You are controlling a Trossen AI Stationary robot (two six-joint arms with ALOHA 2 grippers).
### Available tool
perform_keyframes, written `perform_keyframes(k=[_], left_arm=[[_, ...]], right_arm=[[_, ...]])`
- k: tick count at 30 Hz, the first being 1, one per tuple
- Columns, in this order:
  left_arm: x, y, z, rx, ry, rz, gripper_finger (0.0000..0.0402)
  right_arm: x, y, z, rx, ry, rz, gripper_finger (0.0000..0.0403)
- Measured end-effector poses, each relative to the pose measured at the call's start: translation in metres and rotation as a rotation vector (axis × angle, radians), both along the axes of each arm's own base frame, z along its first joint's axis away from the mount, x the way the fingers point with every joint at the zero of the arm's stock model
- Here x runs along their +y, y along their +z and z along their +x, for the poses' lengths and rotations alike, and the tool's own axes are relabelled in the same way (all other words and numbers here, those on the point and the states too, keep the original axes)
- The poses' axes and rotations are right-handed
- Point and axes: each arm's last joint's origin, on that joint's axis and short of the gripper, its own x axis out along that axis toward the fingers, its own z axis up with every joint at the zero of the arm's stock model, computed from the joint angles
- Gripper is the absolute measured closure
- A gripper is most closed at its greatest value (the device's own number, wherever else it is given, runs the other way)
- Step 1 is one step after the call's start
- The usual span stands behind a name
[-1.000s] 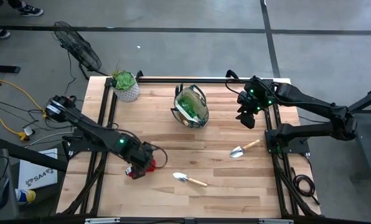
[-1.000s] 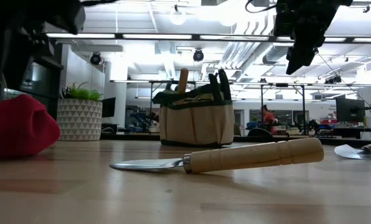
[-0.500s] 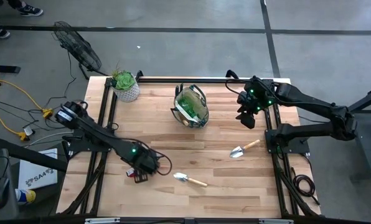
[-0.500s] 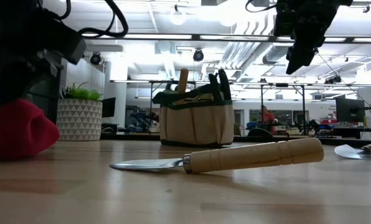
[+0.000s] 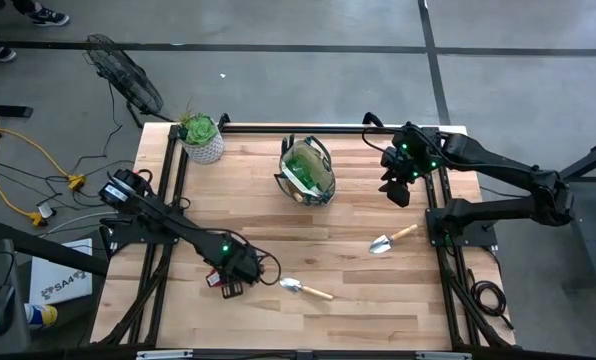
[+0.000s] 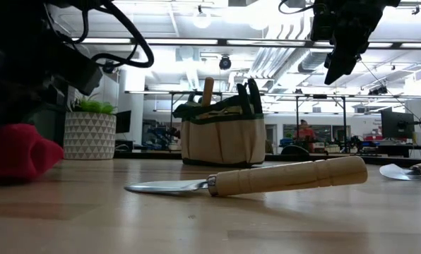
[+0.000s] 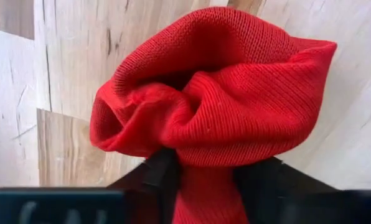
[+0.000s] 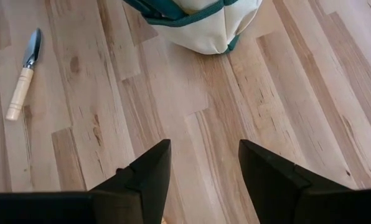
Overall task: Pick & Place Garden tools in Gardening bag
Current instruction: Put the gloves into the gardening bag
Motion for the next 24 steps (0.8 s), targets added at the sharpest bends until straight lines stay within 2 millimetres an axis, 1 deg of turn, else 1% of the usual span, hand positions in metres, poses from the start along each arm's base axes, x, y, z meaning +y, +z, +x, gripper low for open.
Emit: perform_keyframes(k=[4, 7, 12, 15, 18, 20, 24], left_arm=[[0.0, -0.002, 0.001, -0.004, 0.031, 0.002, 0.0329], [-0.001, 0.003, 0.003, -0.024, 0.045, 0.01, 0.0375], [0.0, 0.02, 0.017, -0.153, 0.077, 0.04, 0.0379], [0.01, 0.04, 0.028, -0.246, 0.126, 0.075, 0.0379], [0.022, 0.065, 0.044, -0.366, 0.154, 0.132, 0.0379], [0.033, 0.083, 0.055, -0.442, 0.165, 0.186, 0.0379], [0.063, 0.119, 0.077, -0.568, 0.178, 0.277, 0.0379]], right_arm=[[0.0, 0.0, 0.0, 0.0, -0.001, 0.0, 0.0222], [0.0, 0.0, 0.0, 0.001, -0.002, 0.0, 0.0222], [0.0, 0.0, 0.0, 0.001, -0.004, -0.001, 0.0222], [0.0, 0.0, 0.0, -0.002, -0.005, -0.002, 0.0222], [0.0, 0.0, 0.001, -0.007, -0.005, -0.005, 0.0222], [-0.001, 0.001, 0.001, -0.011, -0.005, -0.007, 0.0222], [-0.001, 0.001, 0.001, -0.016, -0.005, -0.009, 0.0222]])
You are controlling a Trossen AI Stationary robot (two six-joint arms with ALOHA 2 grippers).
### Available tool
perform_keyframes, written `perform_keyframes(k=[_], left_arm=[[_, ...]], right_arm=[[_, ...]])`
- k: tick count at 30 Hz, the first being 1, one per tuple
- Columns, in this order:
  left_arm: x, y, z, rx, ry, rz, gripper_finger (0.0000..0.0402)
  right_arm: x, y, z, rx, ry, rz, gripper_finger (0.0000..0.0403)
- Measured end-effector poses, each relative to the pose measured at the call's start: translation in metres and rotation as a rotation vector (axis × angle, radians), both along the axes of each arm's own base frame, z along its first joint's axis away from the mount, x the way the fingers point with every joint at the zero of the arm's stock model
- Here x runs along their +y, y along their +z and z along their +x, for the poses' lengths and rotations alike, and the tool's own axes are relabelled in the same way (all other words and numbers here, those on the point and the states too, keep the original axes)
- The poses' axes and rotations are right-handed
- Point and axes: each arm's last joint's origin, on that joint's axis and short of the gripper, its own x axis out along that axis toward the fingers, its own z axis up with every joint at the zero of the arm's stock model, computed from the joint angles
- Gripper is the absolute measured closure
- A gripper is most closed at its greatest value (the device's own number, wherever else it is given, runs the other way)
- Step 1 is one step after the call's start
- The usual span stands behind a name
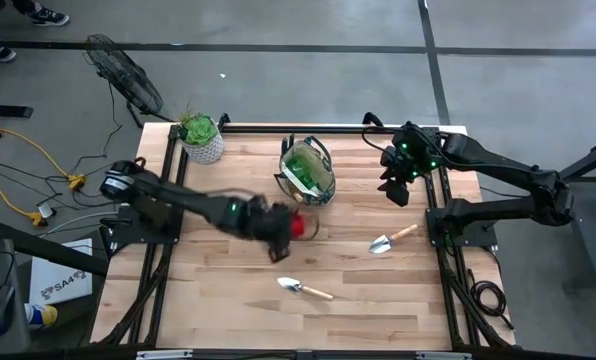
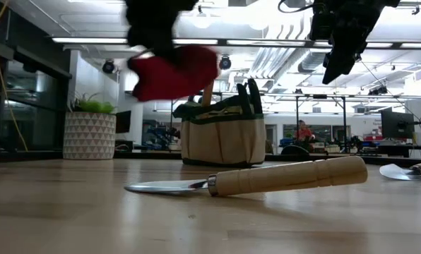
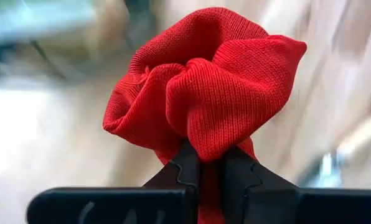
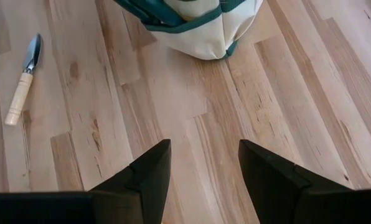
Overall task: Pick & Place Garden tools in Gardening bag
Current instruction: Put the gloves into the gardening bag
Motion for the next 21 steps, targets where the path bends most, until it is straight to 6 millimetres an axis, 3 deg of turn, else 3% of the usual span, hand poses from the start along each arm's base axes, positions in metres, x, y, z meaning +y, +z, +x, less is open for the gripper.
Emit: perform_keyframes(k=[5, 12, 17, 21], left_arm=[[0.041, 0.034, 0.014, -0.069, 0.017, 0.096, 0.0379], [0.094, 0.071, 0.021, -0.06, -0.174, 0.293, 0.0379], [0.127, 0.077, 0.024, -0.036, -0.35, 0.384, 0.0379], [0.145, 0.071, 0.026, 0.036, -0.485, 0.46, 0.0379]], right_arm=[[0.0, 0.0, 0.0, -0.002, 0.0, -0.001, 0.0222], [0.0, 0.0, 0.0, -0.002, 0.0, -0.001, 0.0222], [0.0, 0.0, 0.0, -0.002, 0.0, -0.001, 0.0222], [0.0, 0.0, 0.0, -0.004, -0.001, -0.005, 0.0222]])
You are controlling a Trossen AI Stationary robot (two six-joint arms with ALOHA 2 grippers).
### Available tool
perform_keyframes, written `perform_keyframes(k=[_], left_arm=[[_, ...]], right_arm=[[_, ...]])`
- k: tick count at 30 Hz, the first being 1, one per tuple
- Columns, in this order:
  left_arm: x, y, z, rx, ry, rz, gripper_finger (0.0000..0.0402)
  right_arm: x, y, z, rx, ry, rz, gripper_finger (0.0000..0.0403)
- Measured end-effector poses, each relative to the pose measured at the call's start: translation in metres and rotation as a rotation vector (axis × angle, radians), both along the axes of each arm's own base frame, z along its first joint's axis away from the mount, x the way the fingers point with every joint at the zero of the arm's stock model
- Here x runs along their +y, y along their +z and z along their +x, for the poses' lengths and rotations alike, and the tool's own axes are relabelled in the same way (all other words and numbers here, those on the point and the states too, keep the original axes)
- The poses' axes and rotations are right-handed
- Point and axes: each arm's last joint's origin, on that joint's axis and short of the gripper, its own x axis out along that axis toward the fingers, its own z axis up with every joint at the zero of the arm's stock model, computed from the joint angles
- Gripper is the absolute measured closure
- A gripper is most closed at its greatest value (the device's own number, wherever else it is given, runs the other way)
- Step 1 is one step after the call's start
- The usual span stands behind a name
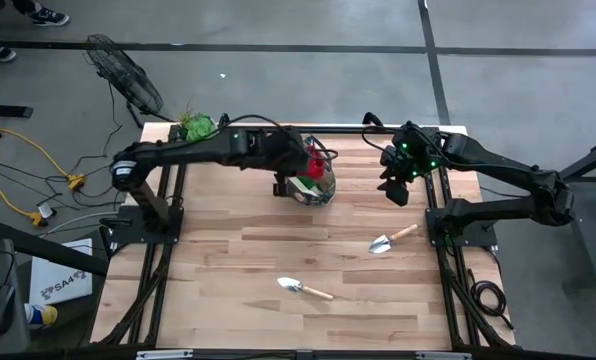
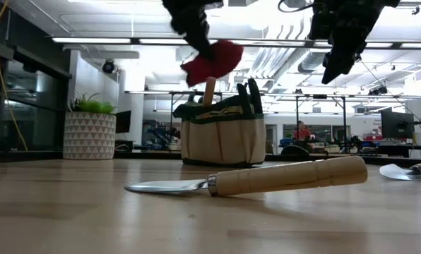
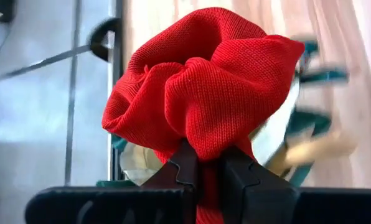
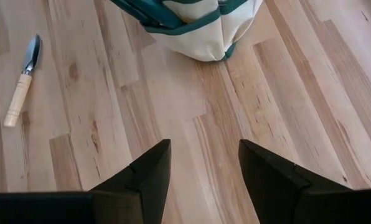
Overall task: Pick & Place Garden tools in Gardening bag
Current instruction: Put the gloves into the gardening bag
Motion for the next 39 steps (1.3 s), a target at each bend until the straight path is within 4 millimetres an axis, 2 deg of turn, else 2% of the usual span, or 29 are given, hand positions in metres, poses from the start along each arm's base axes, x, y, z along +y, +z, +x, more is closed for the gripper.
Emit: perform_keyframes(k=[9, 23, 30, 35, 39], left_arm=[[0.023, -0.022, 0.012, 0.171, -0.207, 0.19, 0.0379], [0.022, -0.068, 0.043, 0.345, -0.327, 0.338, 0.0379], [0.013, -0.081, 0.05, 0.373, -0.424, 0.317, 0.0379], [0.011, -0.083, 0.055, 0.315, -0.459, 0.29, 0.0379], [0.013, -0.095, 0.06, 0.331, -0.454, 0.265, 0.0379]], right_arm=[[-0.001, 0.0, 0.0, 0.012, -0.041, -0.025, 0.0222], [-0.004, 0.0, 0.0, 0.026, -0.151, -0.034, 0.0222], [-0.005, 0.0, 0.0, 0.027, -0.184, -0.033, 0.0222], [-0.005, 0.001, 0.0, 0.021, -0.184, -0.036, 0.0222], [-0.005, 0.001, 0.001, 0.018, -0.184, -0.036, 0.0222]])
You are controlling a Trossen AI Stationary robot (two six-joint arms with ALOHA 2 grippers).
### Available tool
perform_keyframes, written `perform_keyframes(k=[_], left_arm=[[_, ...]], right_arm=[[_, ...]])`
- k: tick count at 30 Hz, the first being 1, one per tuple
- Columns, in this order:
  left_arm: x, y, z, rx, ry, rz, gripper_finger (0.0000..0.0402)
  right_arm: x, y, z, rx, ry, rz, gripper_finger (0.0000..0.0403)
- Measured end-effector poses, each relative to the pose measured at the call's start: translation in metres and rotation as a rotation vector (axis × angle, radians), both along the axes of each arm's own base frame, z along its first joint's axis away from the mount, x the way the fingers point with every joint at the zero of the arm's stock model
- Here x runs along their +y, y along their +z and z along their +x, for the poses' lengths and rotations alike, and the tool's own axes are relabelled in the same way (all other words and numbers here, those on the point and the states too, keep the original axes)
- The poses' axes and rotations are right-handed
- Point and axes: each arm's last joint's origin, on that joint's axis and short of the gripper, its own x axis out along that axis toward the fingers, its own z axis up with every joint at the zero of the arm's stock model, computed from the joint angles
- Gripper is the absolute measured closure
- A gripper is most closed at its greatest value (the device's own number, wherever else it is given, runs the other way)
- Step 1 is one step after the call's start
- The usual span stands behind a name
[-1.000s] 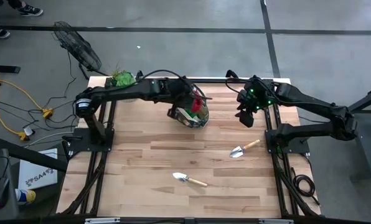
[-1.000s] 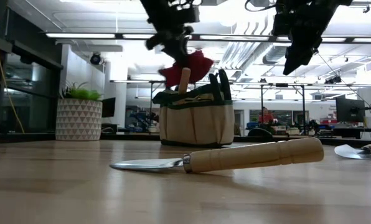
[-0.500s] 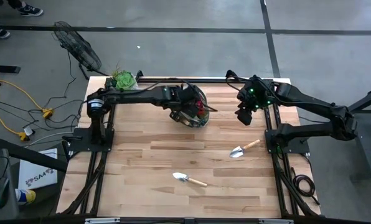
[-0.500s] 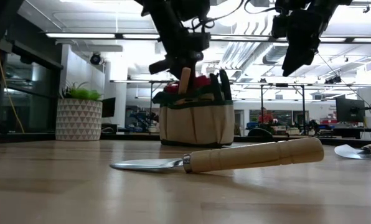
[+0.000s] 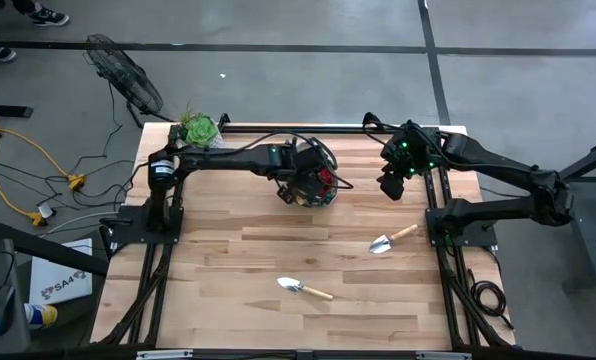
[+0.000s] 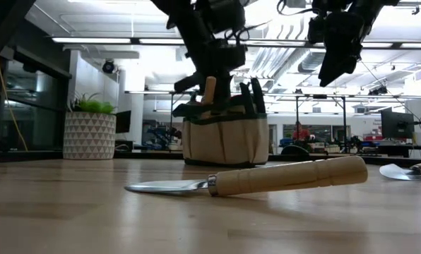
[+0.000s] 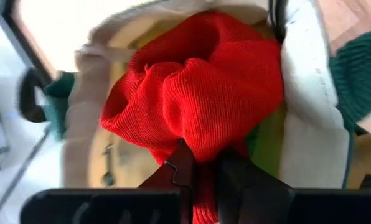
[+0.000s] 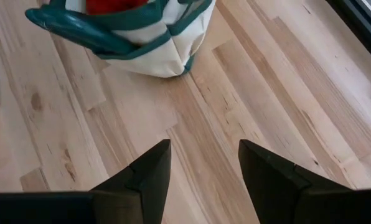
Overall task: Pick & Place Garden tools in Gardening bag
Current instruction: Put the gloves into the gardening bag
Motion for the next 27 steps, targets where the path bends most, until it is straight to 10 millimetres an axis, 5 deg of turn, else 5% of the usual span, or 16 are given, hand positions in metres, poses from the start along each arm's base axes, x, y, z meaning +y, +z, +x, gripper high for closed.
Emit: perform_keyframes(k=[4, 17, 27], left_arm=[[0.0005, -0.0079, 0.003, 0.013, 0.016, -0.009, 0.0359], [0.0004, -0.0026, 0.0054, -0.053, 0.135, 0.039, 0.0143], [-0.0008, 0.0016, 0.0038, -0.042, 0.194, 0.053, 0.0117]], right_arm=[[0.0, 0.0, 0.0, 0.0, 0.001, 0.001, 0.0222], [0.0001, -0.0001, -0.0001, 0.001, 0.001, 0.002, 0.0222], [0.0, 0.0018, 0.0026, -0.054, -0.039, 0.062, 0.0222]])
